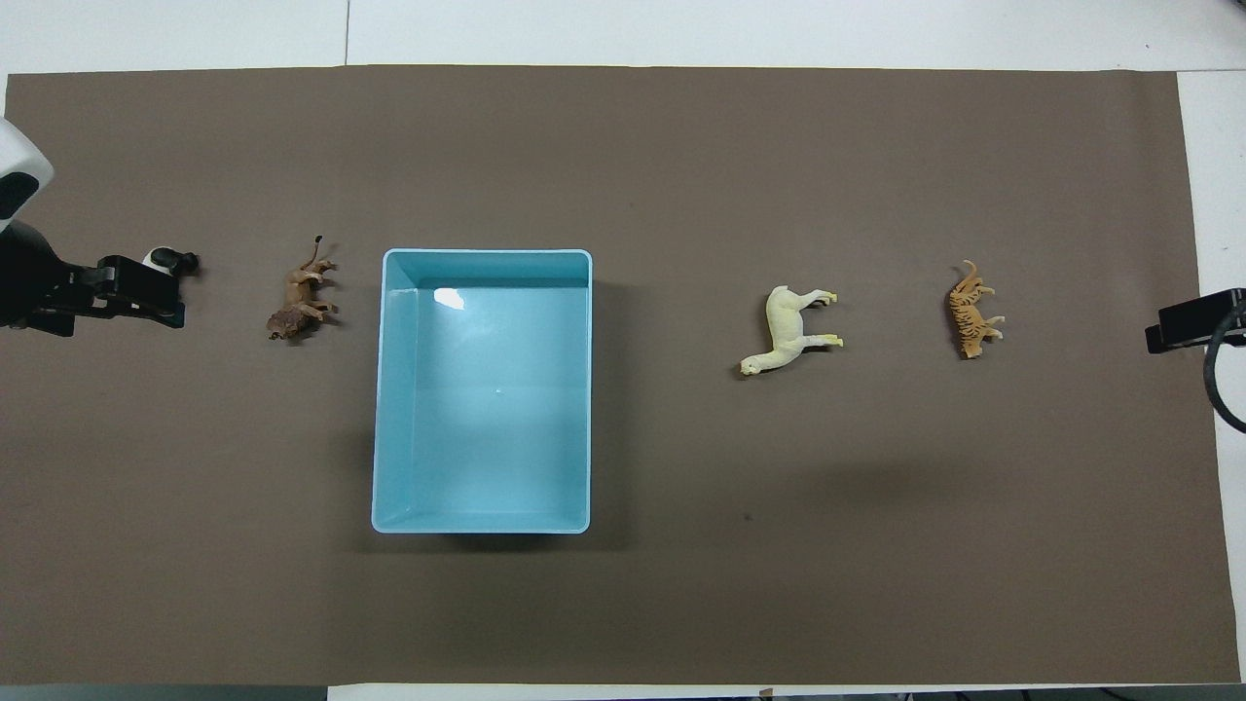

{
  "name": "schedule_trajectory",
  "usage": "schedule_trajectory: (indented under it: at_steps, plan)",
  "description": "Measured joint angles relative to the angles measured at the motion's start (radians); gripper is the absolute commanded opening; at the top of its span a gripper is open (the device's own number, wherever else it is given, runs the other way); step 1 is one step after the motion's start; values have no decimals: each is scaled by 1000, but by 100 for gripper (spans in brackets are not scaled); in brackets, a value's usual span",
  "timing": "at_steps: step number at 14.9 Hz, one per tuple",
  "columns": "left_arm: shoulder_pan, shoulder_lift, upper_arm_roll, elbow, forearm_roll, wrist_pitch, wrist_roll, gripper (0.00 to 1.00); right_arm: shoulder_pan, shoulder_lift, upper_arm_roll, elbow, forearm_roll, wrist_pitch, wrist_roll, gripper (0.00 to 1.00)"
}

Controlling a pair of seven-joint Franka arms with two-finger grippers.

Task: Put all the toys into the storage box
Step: 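Reach the left gripper toward the brown horse toy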

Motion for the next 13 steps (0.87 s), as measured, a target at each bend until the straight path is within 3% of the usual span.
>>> schedule_trajectory:
  at_steps: [10,13]
  plan:
    - [12,-3,3,-18,0,14,-1,100,0,0,0,1,-1,0,0,100]
    - [25,-15,4,-115,0,193,-1,100,-4,0,-8,1,-1,0,0,100]
